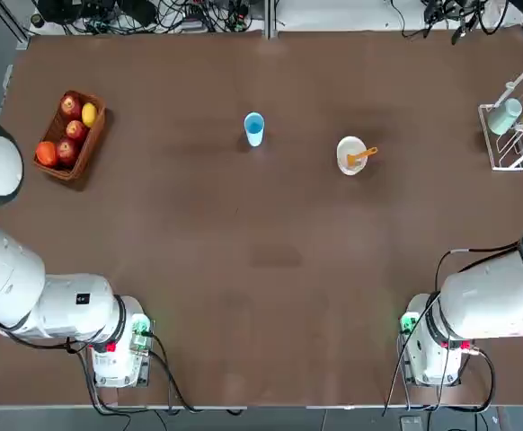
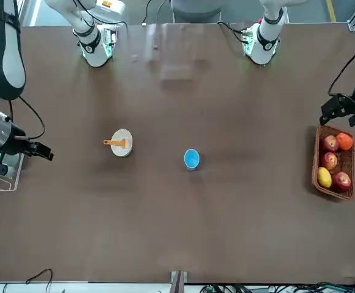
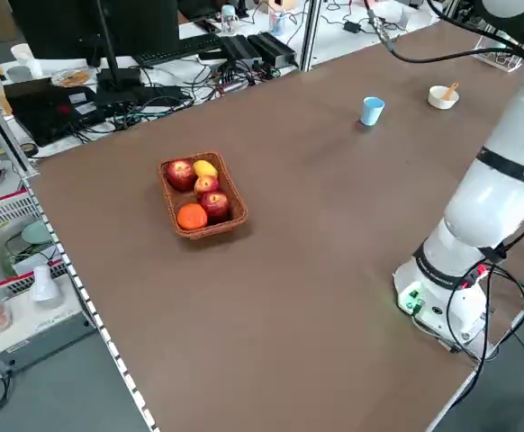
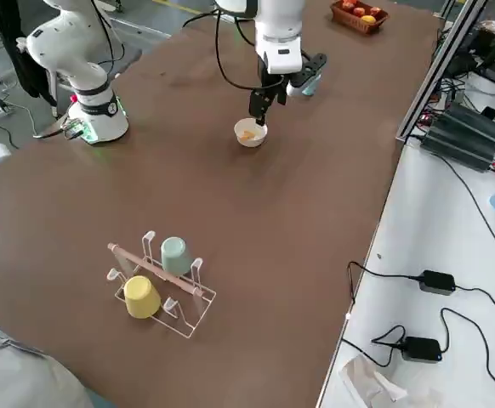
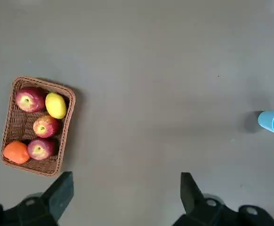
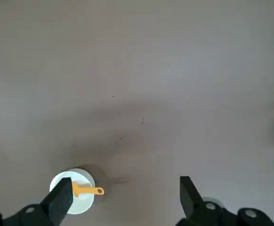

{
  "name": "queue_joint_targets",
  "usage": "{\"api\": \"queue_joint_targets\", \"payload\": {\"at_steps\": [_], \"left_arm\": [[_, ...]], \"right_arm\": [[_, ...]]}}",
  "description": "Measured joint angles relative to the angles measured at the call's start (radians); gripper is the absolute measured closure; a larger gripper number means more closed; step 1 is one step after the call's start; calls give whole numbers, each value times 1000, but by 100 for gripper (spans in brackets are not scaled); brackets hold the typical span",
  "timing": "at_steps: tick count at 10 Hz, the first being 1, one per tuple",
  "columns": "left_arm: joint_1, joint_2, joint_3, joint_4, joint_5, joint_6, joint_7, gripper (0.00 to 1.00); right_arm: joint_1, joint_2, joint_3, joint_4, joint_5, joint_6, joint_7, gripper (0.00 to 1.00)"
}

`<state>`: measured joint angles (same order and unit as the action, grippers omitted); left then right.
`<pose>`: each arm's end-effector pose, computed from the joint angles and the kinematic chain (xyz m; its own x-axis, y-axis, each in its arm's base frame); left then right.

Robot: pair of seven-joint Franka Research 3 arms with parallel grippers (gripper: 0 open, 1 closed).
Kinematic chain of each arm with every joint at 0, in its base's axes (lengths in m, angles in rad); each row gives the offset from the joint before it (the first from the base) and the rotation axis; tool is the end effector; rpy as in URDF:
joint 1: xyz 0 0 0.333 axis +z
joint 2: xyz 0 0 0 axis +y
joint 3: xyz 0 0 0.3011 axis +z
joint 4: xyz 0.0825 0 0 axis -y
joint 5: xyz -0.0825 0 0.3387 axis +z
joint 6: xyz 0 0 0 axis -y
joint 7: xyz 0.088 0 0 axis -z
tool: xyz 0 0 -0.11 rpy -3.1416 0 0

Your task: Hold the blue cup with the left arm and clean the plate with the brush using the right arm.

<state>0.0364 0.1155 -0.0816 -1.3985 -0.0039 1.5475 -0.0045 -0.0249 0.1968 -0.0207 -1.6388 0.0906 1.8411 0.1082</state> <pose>0.5412 -0.0219 0.6174 0.9986 -0.0399 0.0338 -0.0404 -0.9991 0.0134 0.5767 -0.0180 0.4939 0.9843 -0.1762 -0.0044 -0.1760 -0.9809 -0.0833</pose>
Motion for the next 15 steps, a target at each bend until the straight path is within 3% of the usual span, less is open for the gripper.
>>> {"api": "queue_joint_targets", "payload": {"at_steps": [6, 11, 15], "left_arm": [[0, 0, 1, 0, 0, 0, -1, 0], [0, 0, 1, 0, 0, 0, -2, 0], [0, 0, 1, 0, 0, 0, -2, 0]], "right_arm": [[65, -1, 1, 98, -117, -66, 105, 0], [62, -6, -9, 249, -121, -244, 77, 0], [20, -69, -14, 280, -120, -345, 10, 0]]}}
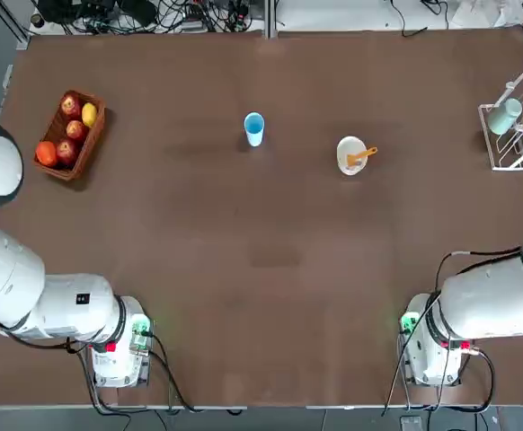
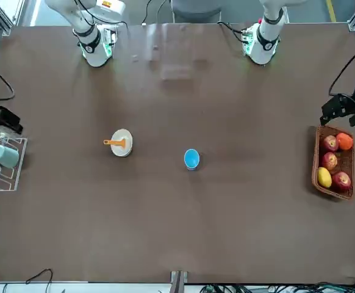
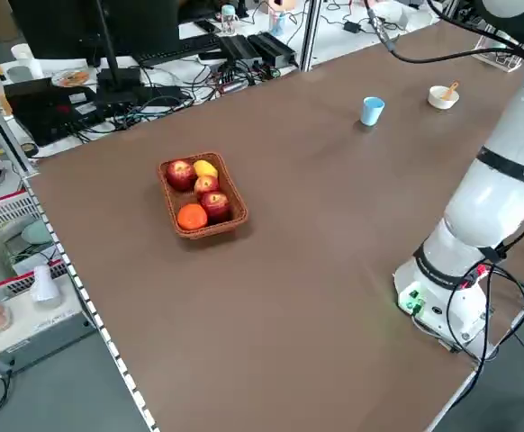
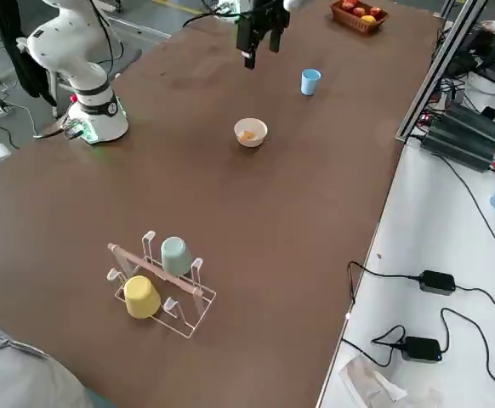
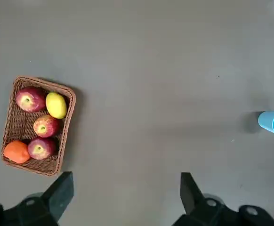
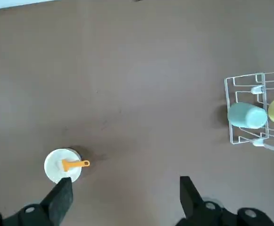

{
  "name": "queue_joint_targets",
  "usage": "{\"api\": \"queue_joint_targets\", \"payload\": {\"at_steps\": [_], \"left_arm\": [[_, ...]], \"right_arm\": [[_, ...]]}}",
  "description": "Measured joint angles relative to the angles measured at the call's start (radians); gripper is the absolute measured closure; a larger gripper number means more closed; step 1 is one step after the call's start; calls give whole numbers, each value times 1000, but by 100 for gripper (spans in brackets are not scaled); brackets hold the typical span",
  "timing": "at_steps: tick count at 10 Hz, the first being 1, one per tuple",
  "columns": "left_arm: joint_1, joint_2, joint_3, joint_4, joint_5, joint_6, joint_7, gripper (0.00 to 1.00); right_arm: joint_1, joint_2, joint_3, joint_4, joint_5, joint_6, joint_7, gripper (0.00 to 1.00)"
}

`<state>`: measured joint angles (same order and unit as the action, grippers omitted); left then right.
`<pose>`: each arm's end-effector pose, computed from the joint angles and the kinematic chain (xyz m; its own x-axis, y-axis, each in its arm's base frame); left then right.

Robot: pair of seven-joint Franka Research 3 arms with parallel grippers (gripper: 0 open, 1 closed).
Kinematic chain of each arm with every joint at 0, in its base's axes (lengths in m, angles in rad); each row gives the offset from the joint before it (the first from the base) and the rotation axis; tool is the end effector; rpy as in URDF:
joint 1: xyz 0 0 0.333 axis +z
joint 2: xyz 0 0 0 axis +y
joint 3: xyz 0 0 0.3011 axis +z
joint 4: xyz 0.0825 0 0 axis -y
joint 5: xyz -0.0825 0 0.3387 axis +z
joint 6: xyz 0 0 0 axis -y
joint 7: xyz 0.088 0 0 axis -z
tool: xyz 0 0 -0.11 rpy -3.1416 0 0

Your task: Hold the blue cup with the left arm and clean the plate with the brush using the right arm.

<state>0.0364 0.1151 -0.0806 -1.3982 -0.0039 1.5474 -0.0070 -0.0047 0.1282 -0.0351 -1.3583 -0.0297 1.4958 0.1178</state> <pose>0.5411 -0.0214 0.6177 0.9987 -0.0364 0.0344 -0.0369 -0.9992 0.0134 0.5394 -0.0235 0.6227 0.9872 -0.1587 0.0134 -0.1591 -0.9867 0.0327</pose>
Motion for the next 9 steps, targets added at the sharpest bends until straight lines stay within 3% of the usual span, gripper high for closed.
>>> {"api": "queue_joint_targets", "payload": {"at_steps": [9], "left_arm": [[0, 0, 0, 0, 0, 0, 0, 0]], "right_arm": [[0, -5, 5, -2, 0, -37, -4, 0]]}}
